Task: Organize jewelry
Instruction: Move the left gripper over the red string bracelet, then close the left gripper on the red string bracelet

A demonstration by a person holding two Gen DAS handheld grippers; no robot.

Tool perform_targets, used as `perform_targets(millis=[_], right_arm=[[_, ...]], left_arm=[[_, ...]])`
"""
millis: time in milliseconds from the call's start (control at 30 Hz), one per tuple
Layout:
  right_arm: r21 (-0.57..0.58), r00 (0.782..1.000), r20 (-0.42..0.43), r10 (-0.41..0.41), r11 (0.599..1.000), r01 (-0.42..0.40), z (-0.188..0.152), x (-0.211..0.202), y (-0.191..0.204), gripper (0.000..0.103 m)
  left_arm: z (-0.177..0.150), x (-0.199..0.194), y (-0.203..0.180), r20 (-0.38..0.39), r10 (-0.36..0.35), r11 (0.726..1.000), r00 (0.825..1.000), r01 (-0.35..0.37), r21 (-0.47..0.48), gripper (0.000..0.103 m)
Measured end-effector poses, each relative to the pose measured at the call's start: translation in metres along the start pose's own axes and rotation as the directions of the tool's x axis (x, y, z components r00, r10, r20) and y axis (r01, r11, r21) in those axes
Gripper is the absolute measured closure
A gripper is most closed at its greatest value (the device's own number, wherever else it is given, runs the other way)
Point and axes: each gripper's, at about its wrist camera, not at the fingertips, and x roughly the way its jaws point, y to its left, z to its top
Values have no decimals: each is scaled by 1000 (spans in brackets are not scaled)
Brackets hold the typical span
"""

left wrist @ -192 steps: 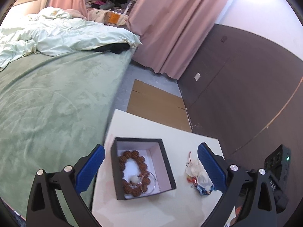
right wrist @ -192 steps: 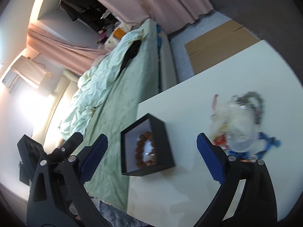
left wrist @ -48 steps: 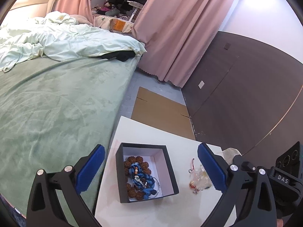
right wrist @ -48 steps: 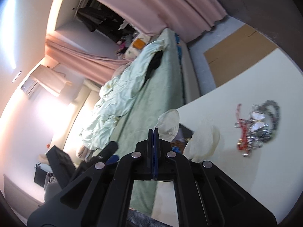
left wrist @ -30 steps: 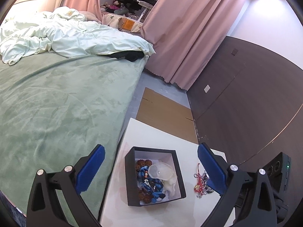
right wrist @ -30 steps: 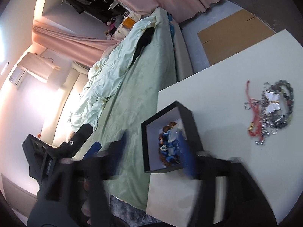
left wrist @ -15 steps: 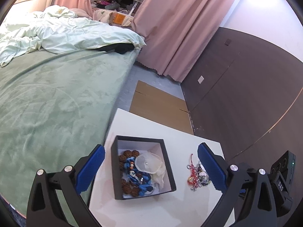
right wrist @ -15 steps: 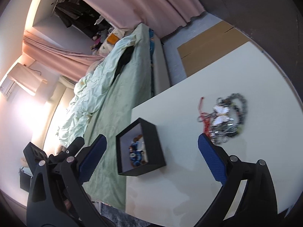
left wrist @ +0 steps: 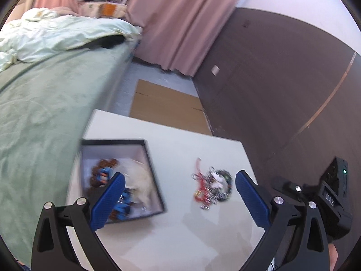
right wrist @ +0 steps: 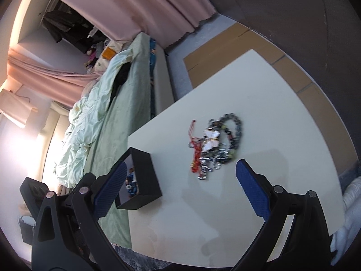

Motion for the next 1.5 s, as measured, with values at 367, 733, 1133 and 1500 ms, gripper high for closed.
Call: perform_targets(millis=[367, 733, 1133, 1500], right_arm=[[83, 1000, -8, -10, 997, 10, 11, -6, -29, 6], [159, 998, -14, -61, 985, 63, 19, -4, -46, 6], [195, 999, -52, 11, 981, 0, 27, 5, -58, 6], [140, 995, -95, 11, 990, 3, 27, 19, -46, 6]], left_arm=[[-28, 53, -48, -142, -67, 995, 988, 77, 68, 37], [-33, 106, -45, -225, -33, 999, 974, 40, 26, 66], [-37, 143, -45, -252, 58, 998, 966, -47, 49, 69], [-40, 151, -40, -263, 85, 996, 961, -71, 62, 101]])
